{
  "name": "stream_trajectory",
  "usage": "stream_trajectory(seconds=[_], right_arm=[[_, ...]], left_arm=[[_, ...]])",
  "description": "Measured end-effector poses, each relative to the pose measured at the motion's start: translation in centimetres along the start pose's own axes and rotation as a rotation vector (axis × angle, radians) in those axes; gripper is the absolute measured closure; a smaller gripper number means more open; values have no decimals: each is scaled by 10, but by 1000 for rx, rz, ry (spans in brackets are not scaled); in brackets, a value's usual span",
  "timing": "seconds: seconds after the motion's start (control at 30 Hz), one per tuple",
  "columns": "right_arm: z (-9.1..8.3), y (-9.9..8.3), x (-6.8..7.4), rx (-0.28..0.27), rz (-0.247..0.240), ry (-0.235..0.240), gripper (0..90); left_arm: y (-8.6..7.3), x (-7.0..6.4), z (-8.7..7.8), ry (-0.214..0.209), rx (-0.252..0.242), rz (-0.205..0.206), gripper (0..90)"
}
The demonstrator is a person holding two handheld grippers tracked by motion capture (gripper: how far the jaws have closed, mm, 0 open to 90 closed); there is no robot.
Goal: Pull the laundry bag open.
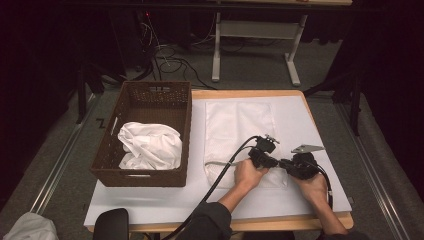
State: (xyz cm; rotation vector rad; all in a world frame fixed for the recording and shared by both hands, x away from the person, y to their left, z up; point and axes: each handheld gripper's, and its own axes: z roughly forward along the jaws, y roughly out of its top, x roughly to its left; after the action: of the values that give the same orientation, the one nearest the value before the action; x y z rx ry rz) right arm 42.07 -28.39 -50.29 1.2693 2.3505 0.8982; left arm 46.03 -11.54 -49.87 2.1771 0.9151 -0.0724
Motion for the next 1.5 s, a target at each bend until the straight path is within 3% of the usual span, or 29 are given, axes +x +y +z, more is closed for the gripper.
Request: stream_trajectory(seconds=[0.13,0.33,0.63,0.87,1.2,1.5], right_arm=[[0,0,0,2,2,4,832],[0,0,0,-1,4,5,831],[0,0,0,1,3,3,831],[0,0,-1,-1,6,6,829],[0,0,-1,2,8,9,828],[0,0,0,4,5,6,828]], left_arm=[[-1,0,0,-11,7,-16,824],[-6,-3,-3,-15,20,4,768],[-7,-3,1,-9,17,-9,794],[-10,-4,1,0,-6,12,814],[-9,-2,-4,-5,-45,4,853],[-11,-5,-2,7,-24,18,841]])
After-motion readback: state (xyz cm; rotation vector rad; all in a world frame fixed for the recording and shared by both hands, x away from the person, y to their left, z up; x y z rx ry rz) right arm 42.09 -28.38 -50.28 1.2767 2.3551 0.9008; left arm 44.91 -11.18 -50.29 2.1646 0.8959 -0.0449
